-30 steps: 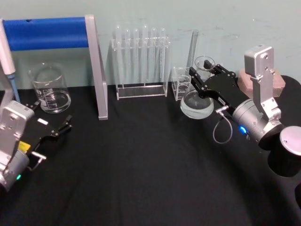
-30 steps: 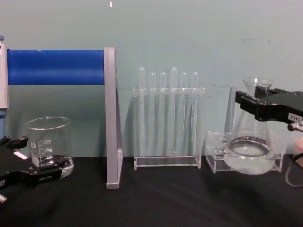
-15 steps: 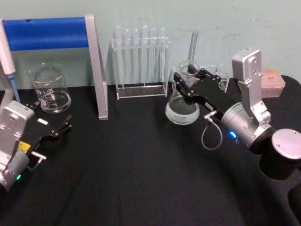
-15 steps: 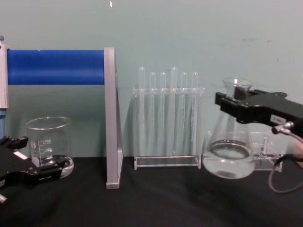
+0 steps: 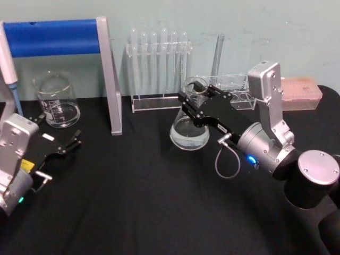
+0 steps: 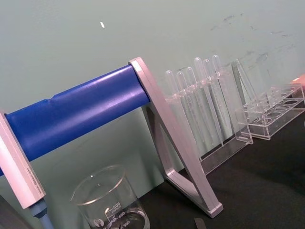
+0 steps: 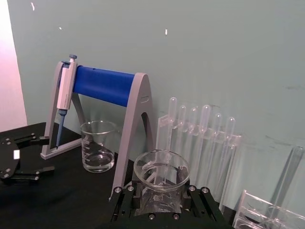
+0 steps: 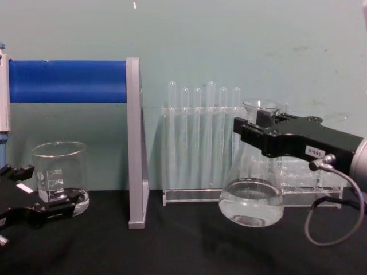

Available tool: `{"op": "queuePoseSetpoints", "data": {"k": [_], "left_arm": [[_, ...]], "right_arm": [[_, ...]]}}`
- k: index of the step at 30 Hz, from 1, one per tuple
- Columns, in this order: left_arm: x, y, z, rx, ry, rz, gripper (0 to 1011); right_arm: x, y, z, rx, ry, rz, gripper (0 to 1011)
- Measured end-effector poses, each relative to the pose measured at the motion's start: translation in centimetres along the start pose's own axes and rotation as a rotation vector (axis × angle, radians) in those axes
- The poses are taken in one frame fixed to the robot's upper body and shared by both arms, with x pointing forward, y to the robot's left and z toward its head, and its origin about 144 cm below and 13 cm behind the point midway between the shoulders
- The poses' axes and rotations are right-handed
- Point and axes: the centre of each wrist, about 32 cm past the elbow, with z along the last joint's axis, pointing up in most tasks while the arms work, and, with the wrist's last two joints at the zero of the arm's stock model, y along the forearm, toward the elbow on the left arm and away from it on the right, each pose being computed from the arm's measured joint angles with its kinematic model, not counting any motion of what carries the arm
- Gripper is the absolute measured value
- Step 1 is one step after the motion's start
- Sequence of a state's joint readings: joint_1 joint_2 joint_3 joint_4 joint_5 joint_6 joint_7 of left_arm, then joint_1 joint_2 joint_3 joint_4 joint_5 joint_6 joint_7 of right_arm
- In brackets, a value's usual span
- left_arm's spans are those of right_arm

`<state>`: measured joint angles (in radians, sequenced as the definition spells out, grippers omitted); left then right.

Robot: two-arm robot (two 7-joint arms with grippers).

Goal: Grasp the erlenmeyer flask with one hand, shake it three times, then place it back.

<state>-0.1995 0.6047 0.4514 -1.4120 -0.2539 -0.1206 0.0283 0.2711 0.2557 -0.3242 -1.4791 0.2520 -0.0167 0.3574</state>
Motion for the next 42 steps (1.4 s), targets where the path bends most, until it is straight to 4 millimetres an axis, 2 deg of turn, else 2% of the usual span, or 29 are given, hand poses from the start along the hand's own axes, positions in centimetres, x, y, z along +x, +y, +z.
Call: {"op": "queuePoseSetpoints", "data": {"k": [26, 42], "left_arm": [[0.0, 0.0, 0.0, 0.000, 0.000, 0.000, 1001], [0.0, 0.0, 0.0, 0.000, 0.000, 0.000, 1001]], "right_arm": [[-0.6, 0.1, -0.1, -0.004, 0.011, 0.026, 450], [-1.2, -0.1, -2.2, -0.049, 0.016, 0.048, 450]]}}
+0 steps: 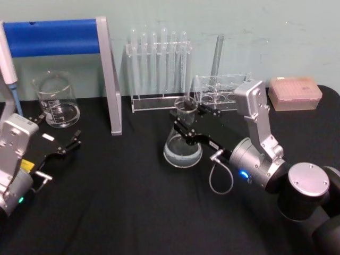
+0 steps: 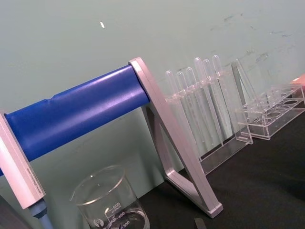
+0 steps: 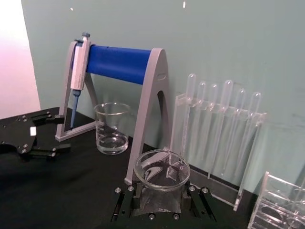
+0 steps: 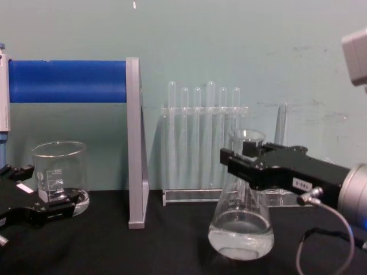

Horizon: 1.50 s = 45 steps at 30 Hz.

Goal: Grasp the erlenmeyer flask with one hand, shake it three times, then place it back.

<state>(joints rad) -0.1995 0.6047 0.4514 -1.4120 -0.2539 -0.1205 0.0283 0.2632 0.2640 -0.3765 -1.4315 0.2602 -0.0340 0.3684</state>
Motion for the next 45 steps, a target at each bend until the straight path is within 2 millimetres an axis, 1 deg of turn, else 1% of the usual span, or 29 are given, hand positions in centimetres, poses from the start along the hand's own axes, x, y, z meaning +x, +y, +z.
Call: {"op": "queuePoseSetpoints", "data": {"k": [9, 20, 45], "left_arm": [[0.0, 0.0, 0.0, 0.000, 0.000, 0.000, 1001], [0.0, 0.0, 0.0, 0.000, 0.000, 0.000, 1001], [0.0, 0.0, 0.0, 0.000, 0.000, 0.000, 1001]], "right_arm": [[-0.3, 0.0, -1.1, -0.023, 0.008, 0.024, 450], [-0.7, 0.0, -1.9, -0.048, 0.017, 0.035, 450], [-1.3, -0.3, -2.3, -0.075, 0.036, 0.043, 450]]}}
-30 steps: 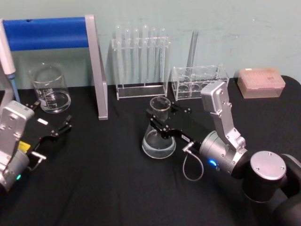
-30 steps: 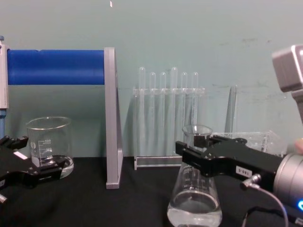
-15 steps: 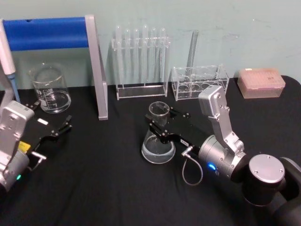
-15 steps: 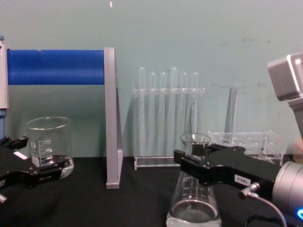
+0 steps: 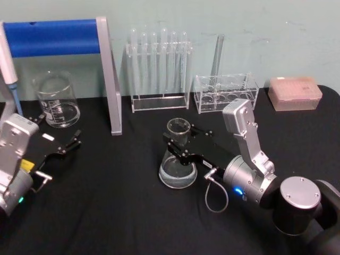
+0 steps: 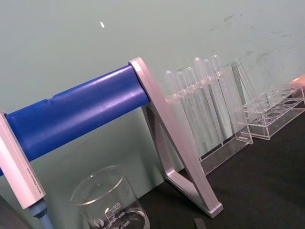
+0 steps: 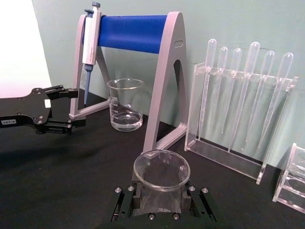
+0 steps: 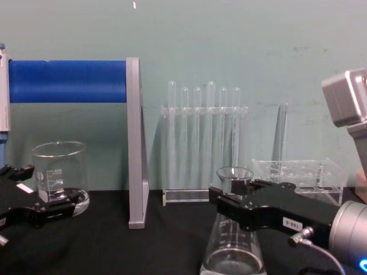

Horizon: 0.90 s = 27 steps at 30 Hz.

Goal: Grasp the erlenmeyer flask with one hand, shake it three times, then place it back.

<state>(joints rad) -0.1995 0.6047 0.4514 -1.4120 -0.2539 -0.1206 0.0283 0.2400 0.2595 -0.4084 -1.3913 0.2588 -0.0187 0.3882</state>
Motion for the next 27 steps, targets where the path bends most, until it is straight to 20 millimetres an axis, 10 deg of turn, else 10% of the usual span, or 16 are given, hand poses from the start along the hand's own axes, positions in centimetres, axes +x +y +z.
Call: {"op": "queuePoseSetpoints", "data": {"k": [27], "left_arm": [[0.00, 0.00, 0.00, 0.000, 0.000, 0.000, 1001]], "right_arm": [[-0.12, -0.12, -0.16, -0.019, 0.003, -0.003, 450]]}}
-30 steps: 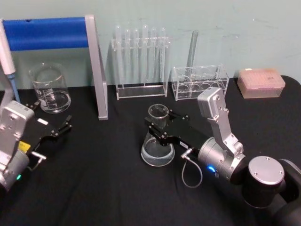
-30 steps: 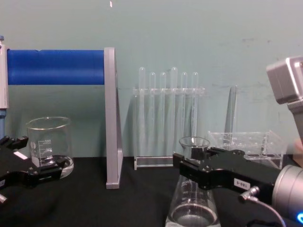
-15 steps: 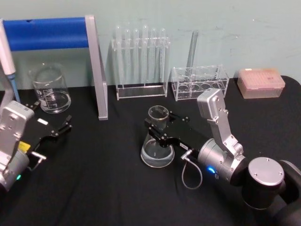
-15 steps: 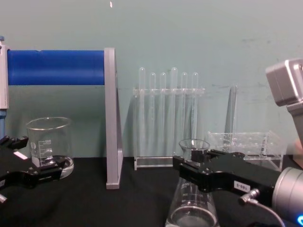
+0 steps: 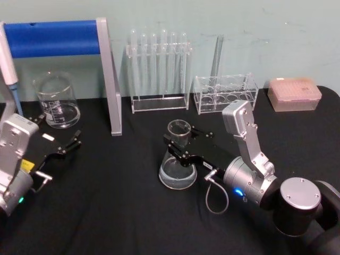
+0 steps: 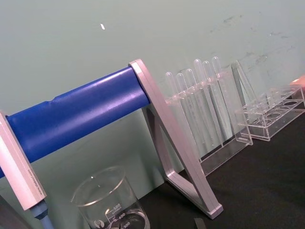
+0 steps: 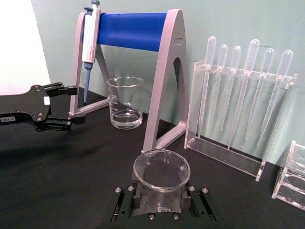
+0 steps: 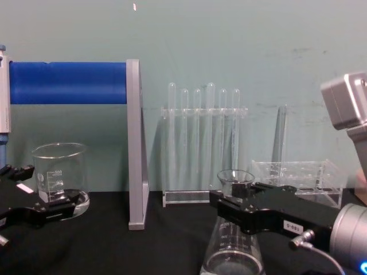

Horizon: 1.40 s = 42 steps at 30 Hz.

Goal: Grasp the erlenmeyer flask with one hand, shake it three times, then place it back.

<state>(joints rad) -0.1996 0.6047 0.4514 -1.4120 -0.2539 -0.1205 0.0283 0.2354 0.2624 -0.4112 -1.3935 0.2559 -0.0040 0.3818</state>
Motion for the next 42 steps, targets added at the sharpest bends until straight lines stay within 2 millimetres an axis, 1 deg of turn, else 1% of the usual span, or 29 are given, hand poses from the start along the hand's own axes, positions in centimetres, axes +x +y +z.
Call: {"op": "queuePoseSetpoints", "data": {"k": [6, 7, 8, 14, 15, 16, 17, 19, 21, 22, 24, 26, 36, 42], "left_arm": [[0.00, 0.00, 0.00, 0.000, 0.000, 0.000, 1001], [0.00, 0.00, 0.00, 0.000, 0.000, 0.000, 1001], [0.00, 0.00, -0.01, 0.000, 0.000, 0.000, 1001], [0.00, 0.00, 0.00, 0.000, 0.000, 0.000, 1001], [0.00, 0.00, 0.00, 0.000, 0.000, 0.000, 1001], [0.00, 0.00, 0.00, 0.000, 0.000, 0.000, 1001], [0.00, 0.00, 0.00, 0.000, 0.000, 0.000, 1001], [0.00, 0.00, 0.00, 0.000, 0.000, 0.000, 1001], [0.00, 0.00, 0.00, 0.000, 0.000, 0.000, 1001], [0.00, 0.00, 0.00, 0.000, 0.000, 0.000, 1001], [0.00, 0.00, 0.00, 0.000, 0.000, 0.000, 1001], [0.00, 0.00, 0.00, 0.000, 0.000, 0.000, 1001], [0.00, 0.00, 0.00, 0.000, 0.000, 0.000, 1001], [0.00, 0.00, 0.00, 0.000, 0.000, 0.000, 1001]], "right_arm": [[0.01, -0.01, -0.01, -0.001, 0.000, 0.000, 452], [0.02, -0.02, -0.05, -0.004, 0.000, -0.001, 466], [0.01, -0.06, -0.17, -0.012, 0.002, -0.001, 512], [0.02, -0.05, -0.15, -0.012, 0.001, -0.001, 674], [0.02, -0.04, -0.15, -0.011, 0.001, -0.001, 733], [0.02, -0.04, -0.15, -0.011, 0.001, -0.001, 769], [0.02, -0.04, -0.14, -0.011, 0.001, -0.001, 769], [0.02, -0.04, -0.14, -0.010, 0.001, -0.001, 844], [0.02, -0.03, -0.13, -0.010, 0.001, -0.001, 898], [0.02, -0.03, -0.12, -0.009, 0.001, -0.001, 913], [0.02, -0.03, -0.11, -0.008, 0.000, -0.001, 976], [0.02, -0.02, -0.10, -0.008, 0.000, -0.001, 1003], [0.04, -0.01, -0.05, -0.005, 0.000, 0.000, 1000], [0.39, -0.52, -0.14, -0.013, 0.002, 0.009, 1000]]}}
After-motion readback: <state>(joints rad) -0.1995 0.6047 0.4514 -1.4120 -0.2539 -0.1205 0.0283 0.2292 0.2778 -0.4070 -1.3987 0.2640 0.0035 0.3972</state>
